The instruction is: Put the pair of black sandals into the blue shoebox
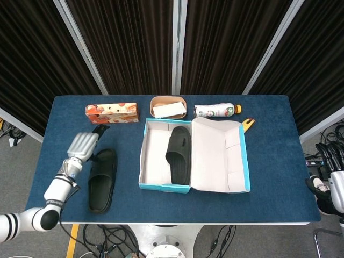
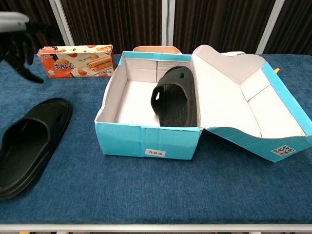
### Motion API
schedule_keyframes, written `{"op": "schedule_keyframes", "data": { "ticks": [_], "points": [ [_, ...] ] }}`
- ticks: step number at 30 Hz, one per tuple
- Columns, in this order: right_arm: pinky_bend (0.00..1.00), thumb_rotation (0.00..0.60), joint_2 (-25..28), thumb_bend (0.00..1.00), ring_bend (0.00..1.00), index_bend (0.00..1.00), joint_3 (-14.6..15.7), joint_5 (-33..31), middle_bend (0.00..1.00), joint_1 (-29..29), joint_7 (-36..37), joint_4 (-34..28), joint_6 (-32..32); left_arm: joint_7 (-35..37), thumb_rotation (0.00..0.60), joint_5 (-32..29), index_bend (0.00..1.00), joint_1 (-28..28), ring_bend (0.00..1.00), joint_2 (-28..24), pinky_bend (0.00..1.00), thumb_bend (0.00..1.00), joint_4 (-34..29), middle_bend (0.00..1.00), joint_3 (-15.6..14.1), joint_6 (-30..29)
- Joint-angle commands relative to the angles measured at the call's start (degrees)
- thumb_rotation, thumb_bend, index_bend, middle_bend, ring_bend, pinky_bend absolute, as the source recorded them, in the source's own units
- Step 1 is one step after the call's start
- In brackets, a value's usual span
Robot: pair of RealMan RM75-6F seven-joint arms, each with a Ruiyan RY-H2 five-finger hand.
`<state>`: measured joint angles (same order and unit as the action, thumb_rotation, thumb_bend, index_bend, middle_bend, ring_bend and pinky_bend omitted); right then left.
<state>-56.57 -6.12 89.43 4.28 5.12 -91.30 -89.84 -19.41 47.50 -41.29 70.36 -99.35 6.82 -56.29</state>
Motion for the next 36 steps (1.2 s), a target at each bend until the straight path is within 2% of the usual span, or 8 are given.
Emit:
{"op": "schedule_keyframes", "data": {
  "ticks": [1, 10, 14, 21, 23, 27, 31, 36],
  "points": [
    [0.06, 0.600, -0.10, 0.13, 0.00, 0.01, 0.04, 0.23, 0.10, 0.22, -0.11, -0.05, 0.17, -2.71, 0.600, -4.50, 0.10, 0.57, 0.55, -1.22, 0.48, 0.00, -1.49, 0.07, -2.61, 2.36],
    [0.06, 0.600, -0.16, 0.13, 0.00, 0.01, 0.25, 0.44, 0.10, 0.32, -0.47, -0.40, 0.17, -6.54, 0.600, -15.39, 0.09, -2.76, 0.61, 1.55, 0.50, 0.00, 0.27, 0.04, -4.50, 6.91],
    [0.06, 0.600, -0.06, 0.13, 0.00, 0.01, 0.30, 0.20, 0.10, 0.13, -0.50, -0.45, 0.01, -9.67, 0.600, -20.23, 0.09, -4.86, 0.64, 2.78, 0.51, 0.00, 1.29, 0.05, -5.57, 6.38],
    [0.06, 0.600, -0.21, 0.13, 0.00, 0.01, 0.35, 0.11, 0.10, 0.40, -0.67, -0.60, 0.46, -12.32, 0.600, -25.32, 0.13, -6.96, 0.71, 5.42, 0.59, 0.00, 3.65, 0.10, -7.02, 6.95],
    [0.06, 0.600, -0.20, 0.13, 0.00, 0.01, 0.40, 0.21, 0.10, 0.43, -0.85, -0.71, 0.47, -12.18, 0.600, -26.01, 0.20, -7.07, 0.73, 6.54, 0.63, 0.00, 5.10, 0.16, -6.98, 6.44],
    [0.06, 0.600, 0.02, 0.13, 0.00, 0.01, 0.38, 0.03, 0.10, 0.30, -1.26, -1.11, 0.29, -10.28, 0.600, -25.77, 0.37, -6.34, 0.80, 7.69, 0.74, 0.00, 7.22, 0.35, -6.68, 6.98],
    [0.07, 0.600, 0.04, 0.13, 0.00, 0.01, 0.36, 0.14, 0.10, 0.21, -1.58, -1.41, -0.03, -4.22, 0.600, -22.62, 0.52, -3.94, 0.86, 7.50, 0.82, 0.00, 8.15, 0.54, -4.33, 7.08],
    [0.07, 0.600, 0.04, 0.13, 0.00, 0.01, 0.37, 0.18, 0.11, 0.13, -1.81, -1.65, -0.24, 7.39, 0.600, -14.30, 0.58, 0.86, 0.87, 4.56, 0.84, 0.00, 6.46, 0.61, 0.23, 6.00]
  ]
}}
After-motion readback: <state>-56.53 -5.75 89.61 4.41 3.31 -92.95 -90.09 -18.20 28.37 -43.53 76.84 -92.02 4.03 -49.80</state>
